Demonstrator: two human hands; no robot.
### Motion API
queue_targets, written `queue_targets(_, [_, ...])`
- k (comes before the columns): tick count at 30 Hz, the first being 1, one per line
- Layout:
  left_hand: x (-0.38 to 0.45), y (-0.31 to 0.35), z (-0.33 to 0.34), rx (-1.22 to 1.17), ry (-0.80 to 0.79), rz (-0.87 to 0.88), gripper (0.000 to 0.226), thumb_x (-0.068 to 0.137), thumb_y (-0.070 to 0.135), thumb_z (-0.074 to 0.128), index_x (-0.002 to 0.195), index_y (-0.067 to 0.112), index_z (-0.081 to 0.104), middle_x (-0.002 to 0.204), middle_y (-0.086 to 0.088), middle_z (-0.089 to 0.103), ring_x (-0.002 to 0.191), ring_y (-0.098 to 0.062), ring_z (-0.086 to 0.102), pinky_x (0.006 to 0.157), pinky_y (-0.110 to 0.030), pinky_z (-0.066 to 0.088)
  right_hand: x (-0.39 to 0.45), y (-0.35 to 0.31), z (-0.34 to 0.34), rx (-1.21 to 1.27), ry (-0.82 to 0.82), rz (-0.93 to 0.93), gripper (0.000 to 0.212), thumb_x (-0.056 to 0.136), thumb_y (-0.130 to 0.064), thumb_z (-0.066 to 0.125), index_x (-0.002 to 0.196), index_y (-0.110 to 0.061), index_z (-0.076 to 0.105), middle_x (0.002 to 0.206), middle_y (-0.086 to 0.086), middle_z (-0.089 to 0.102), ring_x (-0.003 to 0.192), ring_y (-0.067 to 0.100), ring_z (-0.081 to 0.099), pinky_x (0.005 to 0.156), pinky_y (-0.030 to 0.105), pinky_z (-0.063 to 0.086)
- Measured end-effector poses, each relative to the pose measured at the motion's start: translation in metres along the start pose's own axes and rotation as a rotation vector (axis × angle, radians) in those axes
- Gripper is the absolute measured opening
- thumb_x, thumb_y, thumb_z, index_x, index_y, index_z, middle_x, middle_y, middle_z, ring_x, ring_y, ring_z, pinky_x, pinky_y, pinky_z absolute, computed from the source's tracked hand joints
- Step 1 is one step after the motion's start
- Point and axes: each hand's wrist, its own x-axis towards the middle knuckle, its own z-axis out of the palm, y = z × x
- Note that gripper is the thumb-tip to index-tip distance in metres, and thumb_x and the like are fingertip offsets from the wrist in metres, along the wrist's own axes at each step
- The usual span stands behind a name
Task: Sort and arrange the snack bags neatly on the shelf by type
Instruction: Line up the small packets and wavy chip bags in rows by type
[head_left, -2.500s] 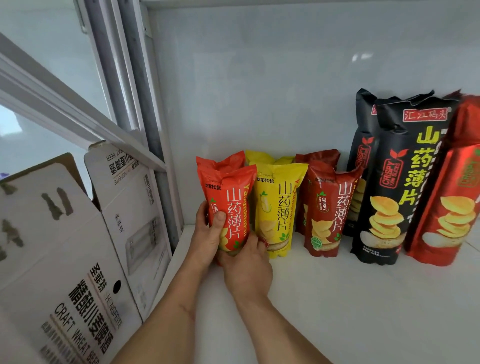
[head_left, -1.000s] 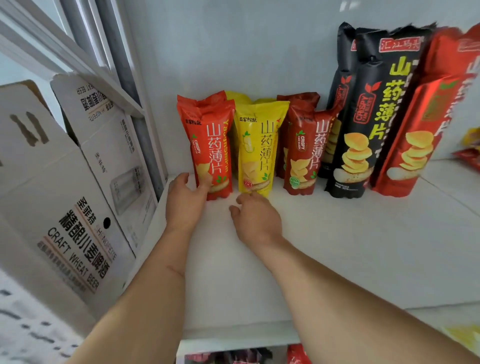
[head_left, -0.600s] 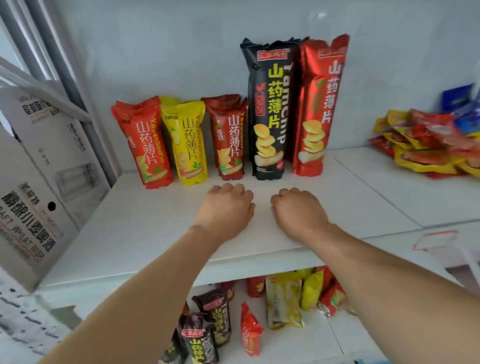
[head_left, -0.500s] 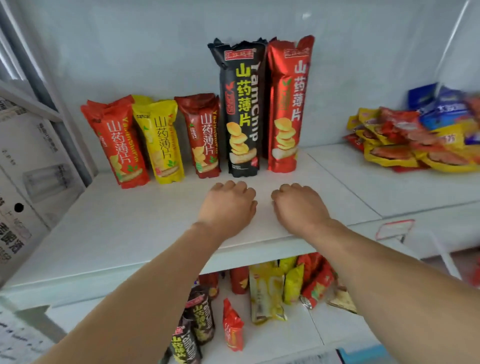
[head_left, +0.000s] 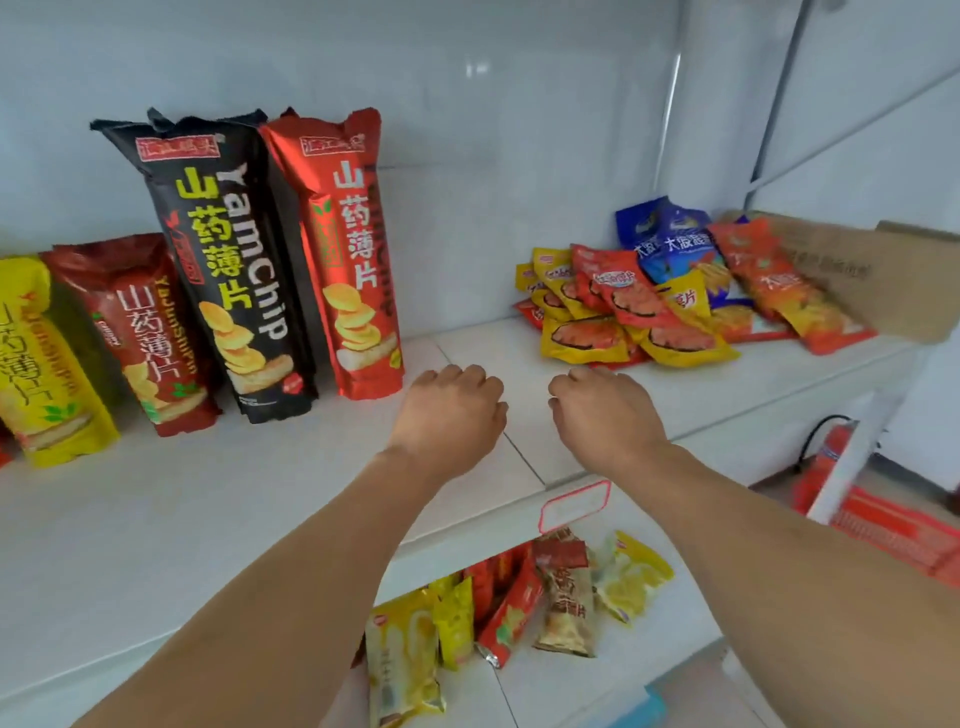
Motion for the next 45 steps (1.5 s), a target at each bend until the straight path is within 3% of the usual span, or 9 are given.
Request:
queue_targets(3, [0.038,0.014,0.033,-0.030,0.013,-0.009,0.019,0.073,0.028,0.083,0.069,0.014,0.071,0.065,-0.004,0.064,0.054,-0.028,0.061,0.049,-0.030,0.044,0.018,0.040,0.018,-0.006,-0.010,0.042,0.024,0.098,-0.025,0.048,0.104,-0.013,0.067,0.097,0.008,0.065,0.091,0.032,0.060,0.062,0.032,0.031])
queue_targets(7, [0.087,0.024,0.073,-0.066,0.043,-0.059,0.020,0.072,0.030,0.084,0.071,0.014,0.071,0.066,-0.003,0.064,0.054,-0.027,0.061,0.049,-0.029,0.044,0.046,0.087,0.035,-0.025,-0.054,0.115,0.005,0.082,-0.017,0.071,0.082,-0.014,0.067,0.076,0.005,0.063,0.069,0.030,0.061,0.053,0.031,0.038])
queue_targets(11, [0.132,0.037,0.102,-0.106,0.078,-0.134,0.021,0.075,0.030,0.083,0.070,0.014,0.071,0.066,-0.003,0.063,0.054,-0.027,0.060,0.047,-0.028,0.043,0.073,0.131,0.053,0.058,0.025,0.179,0.022,0.098,-0.026,0.046,0.102,-0.016,0.065,0.097,0.005,0.065,0.088,0.029,0.061,0.061,0.032,0.036])
queue_targets(14, [0.160,0.050,0.119,-0.155,0.083,-0.213,0.019,0.075,0.030,0.082,0.073,0.014,0.072,0.070,-0.002,0.066,0.058,-0.027,0.063,0.047,-0.030,0.046,0.091,0.157,0.067,0.166,0.079,0.232,0.028,0.100,-0.031,0.043,0.113,-0.017,0.064,0.105,0.005,0.065,0.094,0.027,0.060,0.065,0.033,0.040])
queue_targets(22, [0.234,0.083,0.147,-0.439,-0.015,-0.690,0.036,0.099,0.046,0.051,0.121,0.022,0.067,0.125,0.003,0.063,0.114,-0.022,0.058,0.084,-0.038,0.051,0.141,0.228,0.118,0.505,0.067,0.391,0.035,0.099,-0.038,0.047,0.123,-0.017,0.061,0.114,0.004,0.063,0.107,0.024,0.058,0.082,0.037,0.051])
queue_targets(29, [0.263,0.086,0.159,-0.576,-0.019,-1.027,0.039,0.098,0.048,0.051,0.126,0.024,0.064,0.135,0.002,0.057,0.123,-0.021,0.054,0.094,-0.038,0.046,0.178,0.261,0.134,0.692,0.055,0.381,0.046,0.099,-0.049,0.043,0.133,-0.020,0.053,0.129,0.003,0.057,0.116,0.024,0.055,0.089,0.039,0.051])
queue_targets(36, [0.259,0.078,0.157,-0.581,-0.005,-1.184,0.042,0.099,0.050,0.049,0.127,0.022,0.063,0.139,0.003,0.056,0.121,-0.015,0.055,0.085,-0.026,0.037,0.202,0.256,0.136,0.828,0.075,0.409,0.051,0.097,-0.052,0.046,0.138,-0.022,0.049,0.139,0.004,0.050,0.127,0.025,0.047,0.097,0.042,0.045])
queue_targets(42, [0.270,0.081,0.162,-0.522,-0.090,-1.031,0.061,0.098,0.065,0.034,0.127,0.020,0.064,0.137,0.000,0.058,0.132,-0.020,0.045,0.104,-0.036,0.040,0.200,0.265,0.157,0.895,-0.068,0.533,0.060,0.094,-0.057,0.046,0.141,-0.021,0.044,0.143,0.007,0.047,0.129,0.030,0.047,0.100,0.049,0.045])
queue_targets(45, [0.283,0.090,0.168,-0.434,-0.228,-0.900,0.082,0.090,0.073,0.013,0.109,0.016,0.069,0.122,-0.004,0.065,0.130,-0.026,0.044,0.107,-0.044,0.039,0.195,0.264,0.161,0.885,-0.116,0.533,0.060,0.094,-0.058,0.044,0.141,-0.021,0.042,0.138,0.006,0.052,0.126,0.029,0.050,0.097,0.046,0.045])
